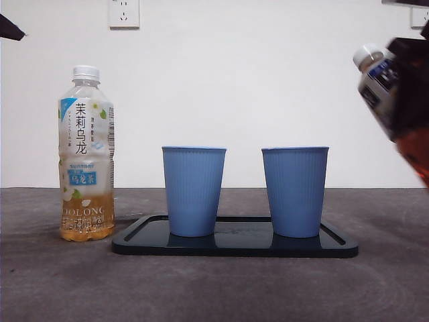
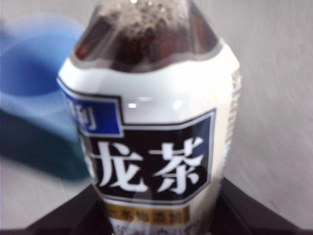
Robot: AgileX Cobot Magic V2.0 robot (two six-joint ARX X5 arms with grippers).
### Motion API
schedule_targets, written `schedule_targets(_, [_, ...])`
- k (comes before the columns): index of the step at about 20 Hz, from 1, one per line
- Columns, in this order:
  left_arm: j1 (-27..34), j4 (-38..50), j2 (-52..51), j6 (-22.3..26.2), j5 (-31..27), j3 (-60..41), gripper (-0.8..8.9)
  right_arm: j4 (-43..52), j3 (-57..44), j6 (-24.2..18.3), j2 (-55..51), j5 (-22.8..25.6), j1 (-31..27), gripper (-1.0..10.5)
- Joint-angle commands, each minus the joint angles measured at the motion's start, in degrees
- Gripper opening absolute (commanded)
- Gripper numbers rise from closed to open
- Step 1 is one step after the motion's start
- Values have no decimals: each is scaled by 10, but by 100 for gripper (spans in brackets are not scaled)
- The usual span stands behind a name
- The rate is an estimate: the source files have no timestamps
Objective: Pour the drink into the cup
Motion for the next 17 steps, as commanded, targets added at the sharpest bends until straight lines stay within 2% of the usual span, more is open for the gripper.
schedule_targets(1, [-2, 4, 3, 13, 1, 1, 530, -16, 47, -70, 1, 37, 19, 160])
schedule_targets(8, [-2, 5, 4, 19, 0, 1, 530, -87, 85, -172, 21, 169, 85, 160])
schedule_targets(17, [-2, 5, 4, 19, 0, 1, 530, -92, 124, -230, 108, 325, 151, 160])
